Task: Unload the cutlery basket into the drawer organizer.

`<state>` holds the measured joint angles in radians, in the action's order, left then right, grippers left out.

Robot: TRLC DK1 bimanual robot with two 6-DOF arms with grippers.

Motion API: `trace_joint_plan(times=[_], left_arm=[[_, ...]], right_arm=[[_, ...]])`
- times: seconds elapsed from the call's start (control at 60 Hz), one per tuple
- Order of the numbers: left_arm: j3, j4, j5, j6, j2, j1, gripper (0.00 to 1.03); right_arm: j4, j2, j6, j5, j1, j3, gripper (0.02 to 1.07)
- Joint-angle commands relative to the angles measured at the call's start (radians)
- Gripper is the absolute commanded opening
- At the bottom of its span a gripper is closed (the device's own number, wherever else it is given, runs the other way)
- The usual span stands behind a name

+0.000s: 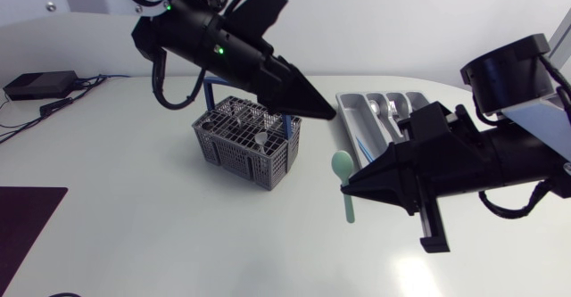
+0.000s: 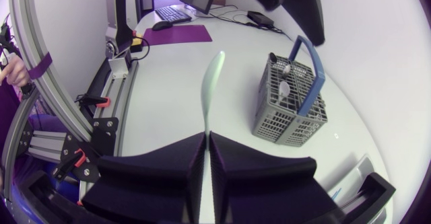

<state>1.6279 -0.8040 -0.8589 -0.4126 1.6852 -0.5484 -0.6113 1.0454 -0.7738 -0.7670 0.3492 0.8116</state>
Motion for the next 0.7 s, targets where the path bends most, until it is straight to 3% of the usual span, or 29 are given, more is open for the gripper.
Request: trace_joint_plan(times=[0.0, 0.1, 0.317, 0.467, 0.683], left_arm=[[0.026, 0.042, 0.012, 0.100, -0.010, 0.059, 0.98], [0.015, 0.066, 0.143, 0.126, -0.012, 0.067, 0.98], [-0.099, 0.126, 0.428, 0.117, -0.013, 0.047, 0.97], [-0.149, 0.149, 0.524, 0.120, -0.018, 0.041, 0.96], [-0.263, 0.209, 0.587, 0.078, -0.090, 0.053, 0.96]], right_arm=[[-0.019, -0.025, -0.048, 0.023, -0.059, -0.042, 0.11], [0.007, -0.039, -0.084, 0.089, -0.127, -0.068, 0.11], [0.220, -0.053, -0.119, 0.271, -0.243, -0.183, 0.11], [0.357, -0.045, -0.140, 0.354, -0.291, -0.253, 0.11], [0.541, 0.027, -0.202, 0.420, -0.381, -0.315, 0.11]])
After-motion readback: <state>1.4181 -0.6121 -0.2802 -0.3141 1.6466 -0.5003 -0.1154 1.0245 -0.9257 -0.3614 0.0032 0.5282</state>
